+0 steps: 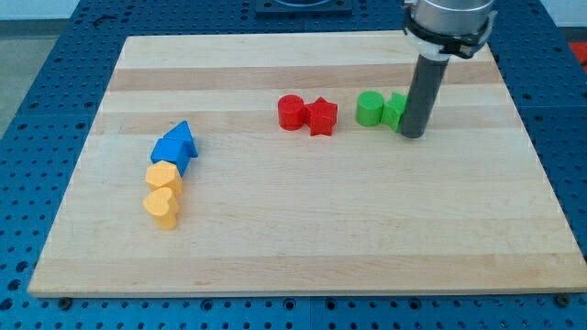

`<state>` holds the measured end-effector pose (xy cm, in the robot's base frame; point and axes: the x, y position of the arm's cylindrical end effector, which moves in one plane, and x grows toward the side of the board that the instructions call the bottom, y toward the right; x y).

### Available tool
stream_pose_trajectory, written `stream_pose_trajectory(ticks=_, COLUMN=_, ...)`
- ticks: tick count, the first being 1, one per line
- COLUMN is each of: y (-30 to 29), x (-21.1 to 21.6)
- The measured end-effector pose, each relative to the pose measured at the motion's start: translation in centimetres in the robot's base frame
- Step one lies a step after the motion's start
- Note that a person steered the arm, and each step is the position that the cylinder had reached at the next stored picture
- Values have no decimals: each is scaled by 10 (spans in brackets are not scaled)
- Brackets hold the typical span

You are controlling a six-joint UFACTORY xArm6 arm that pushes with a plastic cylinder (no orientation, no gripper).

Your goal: Push the green star and the green circle closer to the red star

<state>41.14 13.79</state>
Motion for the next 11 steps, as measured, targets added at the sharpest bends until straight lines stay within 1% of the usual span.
stream_pose_trajectory(ticks=1, y=-1, x=0)
stream_pose_trajectory(ticks=2, y=48, x=-1)
stream_pose_trajectory(ticks=3, y=67, x=-10)
stream_pose_trajectory(ticks=4, y=55, x=-35)
stream_pose_trajectory(ticks=5, y=41, x=-36)
stream_pose_trajectory(ticks=8, y=6, x=-16)
stream_pose_trajectory(ticks=11, y=-10, x=-15)
